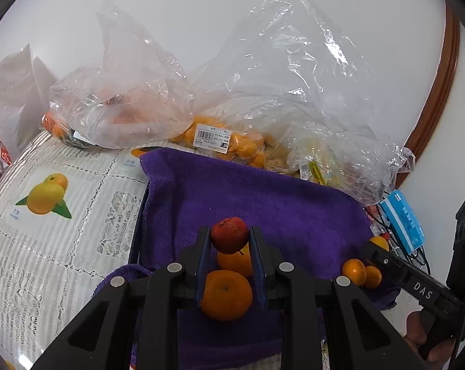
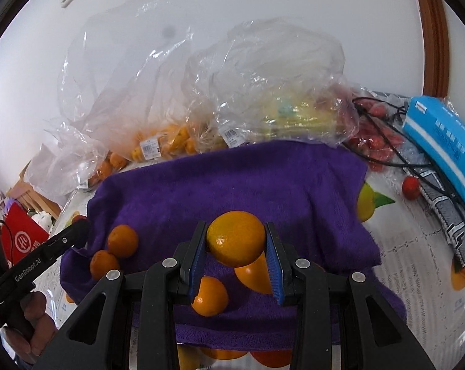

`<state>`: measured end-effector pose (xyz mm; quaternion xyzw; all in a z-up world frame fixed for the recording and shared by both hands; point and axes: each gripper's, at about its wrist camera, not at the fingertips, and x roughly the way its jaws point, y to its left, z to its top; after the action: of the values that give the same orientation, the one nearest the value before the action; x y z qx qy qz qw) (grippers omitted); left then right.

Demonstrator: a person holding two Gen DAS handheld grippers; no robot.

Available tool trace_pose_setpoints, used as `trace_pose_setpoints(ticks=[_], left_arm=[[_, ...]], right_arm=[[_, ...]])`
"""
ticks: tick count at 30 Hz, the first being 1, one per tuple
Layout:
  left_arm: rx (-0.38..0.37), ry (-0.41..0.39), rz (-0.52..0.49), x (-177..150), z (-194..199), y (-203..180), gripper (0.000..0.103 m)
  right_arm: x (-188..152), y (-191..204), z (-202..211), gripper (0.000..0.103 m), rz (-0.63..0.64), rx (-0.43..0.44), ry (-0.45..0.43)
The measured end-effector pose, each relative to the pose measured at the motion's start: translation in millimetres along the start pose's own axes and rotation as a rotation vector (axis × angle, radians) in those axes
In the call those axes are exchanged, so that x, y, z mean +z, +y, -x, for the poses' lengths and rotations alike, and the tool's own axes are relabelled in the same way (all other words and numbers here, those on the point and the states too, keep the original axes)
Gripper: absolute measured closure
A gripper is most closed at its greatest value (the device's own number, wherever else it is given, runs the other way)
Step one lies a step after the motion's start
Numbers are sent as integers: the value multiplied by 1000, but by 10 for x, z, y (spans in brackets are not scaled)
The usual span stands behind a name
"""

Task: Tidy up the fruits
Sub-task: 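Carry the red fruit with the left tool while the right tool carries its orange over the towel, then lower the red fruit onto the towel and open the left tool while the right tool releases its orange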

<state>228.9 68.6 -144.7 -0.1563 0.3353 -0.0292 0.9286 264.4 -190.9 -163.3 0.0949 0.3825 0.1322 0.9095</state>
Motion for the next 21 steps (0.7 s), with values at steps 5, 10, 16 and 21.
trace_pose_setpoints(ticks=[5,10,16,21], left_arm=[[7,10,2,-22,-52,5,79],[15,23,8,-14,-95,20,79],[27,35,-1,-19,-153,-4,79],[28,53,-1,-39,-202,-5,79]], right_arm=[[-95,174,-112,67,67,-5,0],[-169,313,-195,67,130,-11,19],[-200,338,-249,67,141,-6,42],[-180,303,-228,67,124,-6,42]])
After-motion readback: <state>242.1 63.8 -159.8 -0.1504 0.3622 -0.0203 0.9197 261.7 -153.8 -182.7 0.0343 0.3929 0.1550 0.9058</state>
